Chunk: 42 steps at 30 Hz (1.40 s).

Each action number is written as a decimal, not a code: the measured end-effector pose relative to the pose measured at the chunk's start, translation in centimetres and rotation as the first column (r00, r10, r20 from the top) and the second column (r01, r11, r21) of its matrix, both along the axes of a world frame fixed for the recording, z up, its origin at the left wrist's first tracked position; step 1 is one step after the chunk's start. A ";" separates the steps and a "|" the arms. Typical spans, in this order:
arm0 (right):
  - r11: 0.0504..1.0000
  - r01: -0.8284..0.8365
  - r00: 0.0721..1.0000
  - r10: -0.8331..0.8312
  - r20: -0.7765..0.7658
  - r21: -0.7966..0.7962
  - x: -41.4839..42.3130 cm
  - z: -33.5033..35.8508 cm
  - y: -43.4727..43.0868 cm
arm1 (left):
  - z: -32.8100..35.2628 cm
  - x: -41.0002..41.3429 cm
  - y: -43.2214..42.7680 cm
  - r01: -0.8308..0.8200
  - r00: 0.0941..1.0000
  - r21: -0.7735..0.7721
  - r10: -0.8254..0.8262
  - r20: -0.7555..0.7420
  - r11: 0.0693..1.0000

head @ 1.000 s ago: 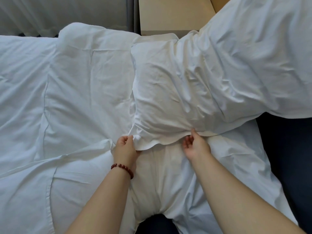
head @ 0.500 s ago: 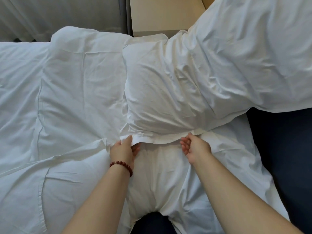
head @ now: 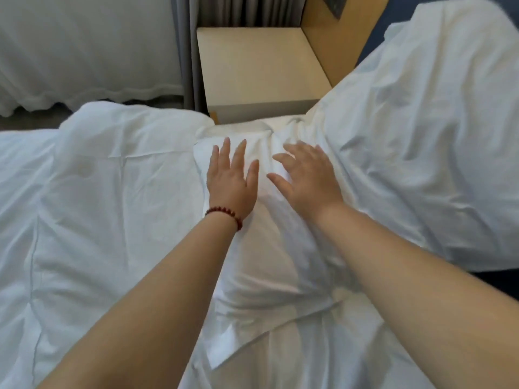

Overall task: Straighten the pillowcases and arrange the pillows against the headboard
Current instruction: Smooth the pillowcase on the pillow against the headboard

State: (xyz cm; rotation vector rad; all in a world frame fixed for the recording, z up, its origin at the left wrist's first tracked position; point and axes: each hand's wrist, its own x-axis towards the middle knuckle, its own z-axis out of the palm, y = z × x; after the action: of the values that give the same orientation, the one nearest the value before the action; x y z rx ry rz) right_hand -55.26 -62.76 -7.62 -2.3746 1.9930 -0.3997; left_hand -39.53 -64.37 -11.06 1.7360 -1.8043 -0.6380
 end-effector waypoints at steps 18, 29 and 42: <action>0.997 0.074 0.961 -0.080 -0.266 -0.032 -6.3 -9.0 -6.2 | -12.9 -1.5 -5.6 0.004 0.956 0.086 -0.029 0.291 0.996; 0.999 0.045 0.978 -0.045 -0.203 -0.004 -6.6 -12.6 -7.5 | -15.8 -2.4 -6.1 -0.034 0.939 0.030 0.021 0.344 0.999; 0.991 -0.059 0.996 0.050 0.073 0.123 -8.0 -14.1 -7.3 | -12.5 -4.0 -4.5 -0.150 0.892 0.151 0.067 0.446 0.977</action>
State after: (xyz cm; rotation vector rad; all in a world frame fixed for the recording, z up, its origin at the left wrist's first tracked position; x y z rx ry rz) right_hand -63.30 -70.04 -21.67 -2.3016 1.8608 -0.3405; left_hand -43.58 -68.88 -23.56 2.2317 -1.9688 -0.3918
